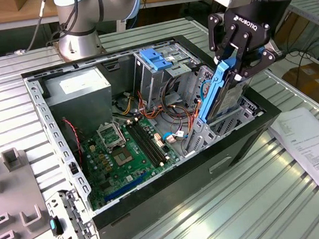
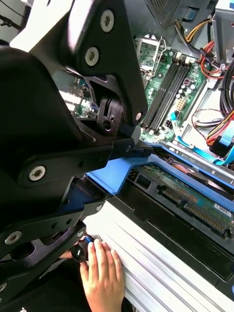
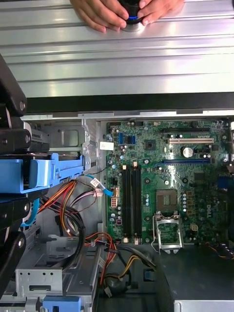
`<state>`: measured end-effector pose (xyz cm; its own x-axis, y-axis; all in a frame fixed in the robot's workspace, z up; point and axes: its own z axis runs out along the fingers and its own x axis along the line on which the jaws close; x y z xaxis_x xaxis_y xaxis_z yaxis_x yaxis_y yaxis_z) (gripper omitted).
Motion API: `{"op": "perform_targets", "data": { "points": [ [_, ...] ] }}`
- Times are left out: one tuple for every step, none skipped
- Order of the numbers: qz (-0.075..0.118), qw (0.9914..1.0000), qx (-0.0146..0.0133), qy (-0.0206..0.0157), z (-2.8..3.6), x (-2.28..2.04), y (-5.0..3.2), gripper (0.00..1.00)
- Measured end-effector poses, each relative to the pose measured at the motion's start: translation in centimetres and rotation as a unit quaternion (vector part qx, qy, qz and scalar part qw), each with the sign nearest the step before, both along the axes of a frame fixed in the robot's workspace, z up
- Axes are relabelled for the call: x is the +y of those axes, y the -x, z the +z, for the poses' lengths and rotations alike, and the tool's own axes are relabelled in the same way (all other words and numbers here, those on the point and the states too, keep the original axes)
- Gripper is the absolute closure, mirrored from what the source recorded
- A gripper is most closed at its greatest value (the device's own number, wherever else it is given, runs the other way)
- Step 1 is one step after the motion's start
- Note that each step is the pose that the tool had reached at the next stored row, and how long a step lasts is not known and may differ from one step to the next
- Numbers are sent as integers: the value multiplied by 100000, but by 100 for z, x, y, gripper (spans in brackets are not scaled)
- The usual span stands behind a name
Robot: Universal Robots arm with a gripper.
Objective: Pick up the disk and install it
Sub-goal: 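Pick up the disk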
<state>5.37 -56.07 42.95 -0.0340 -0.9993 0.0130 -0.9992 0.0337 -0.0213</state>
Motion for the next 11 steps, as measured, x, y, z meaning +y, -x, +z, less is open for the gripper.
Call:
{"op": "perform_targets", "data": {
  "points": [
    [0,100000,-1,1,-7,0,0,63],
    [3,100000,0,1,-15,0,0,63],
    [-1,100000,2,10,-15,-1,0,63],
    [-1,100000,1,5,-16,-1,0,63],
    [1,100000,1,1,-16,-1,0,63],
    [1,100000,0,3,-17,-1,0,63],
    [1,100000,1,3,-18,-1,0,63],
    [1,100000,1,-1,-18,-1,0,63],
    [-1,100000,1,1,-18,-1,0,63],
    [0,100000,0,3,-19,-1,0,63],
    [2,100000,0,2,-19,-1,0,63]
  ]
}}
